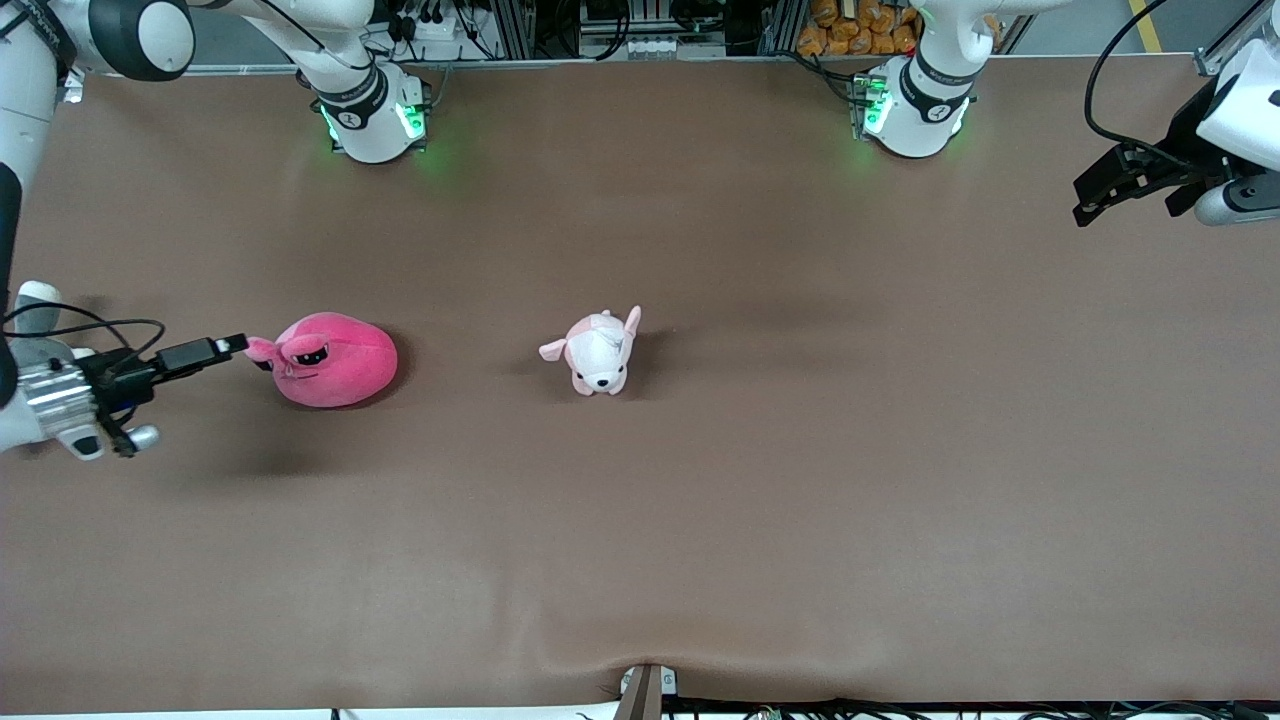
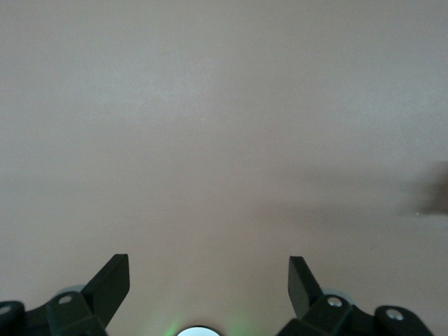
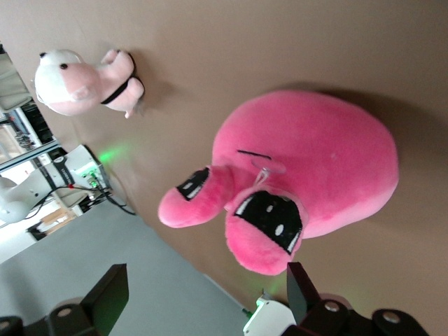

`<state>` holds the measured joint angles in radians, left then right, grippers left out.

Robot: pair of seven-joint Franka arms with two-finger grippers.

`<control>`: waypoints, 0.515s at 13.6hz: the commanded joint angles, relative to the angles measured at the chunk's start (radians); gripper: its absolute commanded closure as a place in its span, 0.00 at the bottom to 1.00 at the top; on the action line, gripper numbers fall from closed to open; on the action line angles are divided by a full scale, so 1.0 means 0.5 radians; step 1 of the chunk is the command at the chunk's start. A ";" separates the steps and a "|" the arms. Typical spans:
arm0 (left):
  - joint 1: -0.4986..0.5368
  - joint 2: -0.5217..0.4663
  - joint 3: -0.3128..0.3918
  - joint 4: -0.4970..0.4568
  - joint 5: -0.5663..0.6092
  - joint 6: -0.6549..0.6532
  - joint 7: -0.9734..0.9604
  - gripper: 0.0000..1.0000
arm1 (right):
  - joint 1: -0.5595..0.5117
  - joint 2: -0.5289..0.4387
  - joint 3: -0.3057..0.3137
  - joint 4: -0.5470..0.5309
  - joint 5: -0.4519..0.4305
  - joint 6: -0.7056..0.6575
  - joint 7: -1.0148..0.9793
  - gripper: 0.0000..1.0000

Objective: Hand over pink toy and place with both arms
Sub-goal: 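Open the right gripper to release the pink plush on the table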

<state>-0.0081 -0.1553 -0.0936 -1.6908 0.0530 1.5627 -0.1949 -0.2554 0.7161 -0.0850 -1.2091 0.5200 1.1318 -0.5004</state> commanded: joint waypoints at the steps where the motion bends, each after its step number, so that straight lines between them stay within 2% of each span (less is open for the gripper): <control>1: -0.017 0.019 0.006 0.028 0.023 -0.072 0.025 0.00 | 0.075 -0.009 0.007 0.151 -0.070 0.010 0.022 0.00; 3: -0.017 0.041 0.003 0.035 0.023 -0.061 0.006 0.00 | 0.164 -0.051 0.004 0.191 -0.113 0.098 0.022 0.00; 7: -0.002 0.028 0.009 0.019 -0.002 -0.024 -0.009 0.00 | 0.348 -0.321 0.020 0.191 -0.493 0.353 0.019 0.00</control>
<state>-0.0091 -0.1412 -0.0945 -1.6908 0.0529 1.5489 -0.1959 -0.1161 0.6574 -0.0799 -1.0941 0.3656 1.2675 -0.4985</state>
